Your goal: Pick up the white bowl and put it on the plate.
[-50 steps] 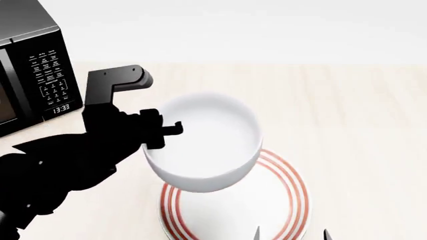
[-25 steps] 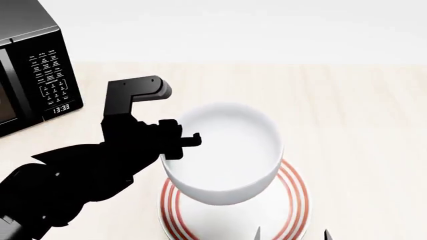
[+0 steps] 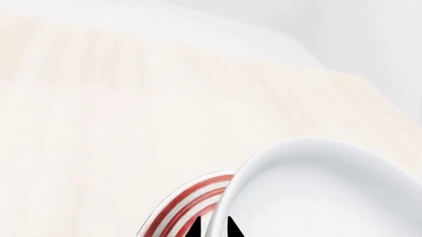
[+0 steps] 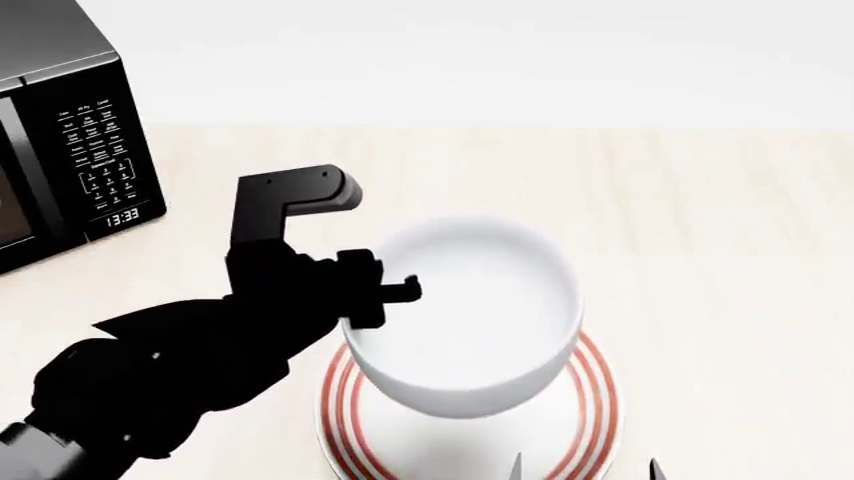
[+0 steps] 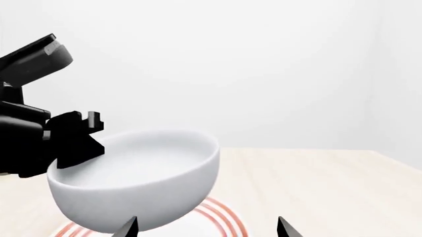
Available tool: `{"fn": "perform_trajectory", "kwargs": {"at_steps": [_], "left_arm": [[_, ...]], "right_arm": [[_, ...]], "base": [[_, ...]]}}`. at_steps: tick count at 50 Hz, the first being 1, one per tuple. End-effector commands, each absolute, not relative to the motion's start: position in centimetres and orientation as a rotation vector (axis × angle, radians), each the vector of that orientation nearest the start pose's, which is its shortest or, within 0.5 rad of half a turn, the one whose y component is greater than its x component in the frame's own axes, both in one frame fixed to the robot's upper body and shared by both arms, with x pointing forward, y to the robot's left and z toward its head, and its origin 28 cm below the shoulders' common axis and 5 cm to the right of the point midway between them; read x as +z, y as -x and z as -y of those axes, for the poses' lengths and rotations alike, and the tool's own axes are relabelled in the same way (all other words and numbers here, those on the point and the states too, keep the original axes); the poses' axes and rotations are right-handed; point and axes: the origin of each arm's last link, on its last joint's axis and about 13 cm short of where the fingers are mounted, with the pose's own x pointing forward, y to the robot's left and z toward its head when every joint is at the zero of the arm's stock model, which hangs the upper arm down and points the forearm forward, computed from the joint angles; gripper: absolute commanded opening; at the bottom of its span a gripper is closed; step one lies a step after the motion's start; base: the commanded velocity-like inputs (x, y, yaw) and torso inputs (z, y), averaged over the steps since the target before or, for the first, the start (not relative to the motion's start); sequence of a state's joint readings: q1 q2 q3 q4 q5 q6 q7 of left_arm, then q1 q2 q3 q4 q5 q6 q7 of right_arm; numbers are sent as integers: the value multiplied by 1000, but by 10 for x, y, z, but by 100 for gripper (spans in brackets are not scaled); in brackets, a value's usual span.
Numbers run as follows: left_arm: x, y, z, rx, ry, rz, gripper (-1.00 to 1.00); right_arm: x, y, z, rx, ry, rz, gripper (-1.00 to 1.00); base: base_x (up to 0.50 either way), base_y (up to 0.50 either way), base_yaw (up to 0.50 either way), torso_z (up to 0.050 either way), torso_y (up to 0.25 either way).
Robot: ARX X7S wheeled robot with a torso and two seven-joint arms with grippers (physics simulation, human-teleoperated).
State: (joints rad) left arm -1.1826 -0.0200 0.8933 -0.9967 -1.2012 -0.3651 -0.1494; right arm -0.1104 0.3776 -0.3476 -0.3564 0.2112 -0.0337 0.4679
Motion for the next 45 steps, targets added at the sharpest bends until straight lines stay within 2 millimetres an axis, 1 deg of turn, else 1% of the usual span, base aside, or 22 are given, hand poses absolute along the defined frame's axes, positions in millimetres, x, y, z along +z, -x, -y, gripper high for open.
{"fn": "perform_trajectory", "kwargs": {"at_steps": [1, 25, 45], "left_arm": [[139, -394, -121, -338, 297, -447, -100], [124, -392, -122, -330, 307, -459, -100], [121, -391, -121, -326, 300, -471, -100]], "right_arm": [[56, -173, 96, -28, 28, 170, 100], [55, -173, 95, -21, 26, 166, 100], [56, -172, 95, -22, 28, 168, 100]], "base": [[0, 0, 0, 0, 0], [0, 0, 0, 1, 0], [0, 0, 0, 0, 0]]}}
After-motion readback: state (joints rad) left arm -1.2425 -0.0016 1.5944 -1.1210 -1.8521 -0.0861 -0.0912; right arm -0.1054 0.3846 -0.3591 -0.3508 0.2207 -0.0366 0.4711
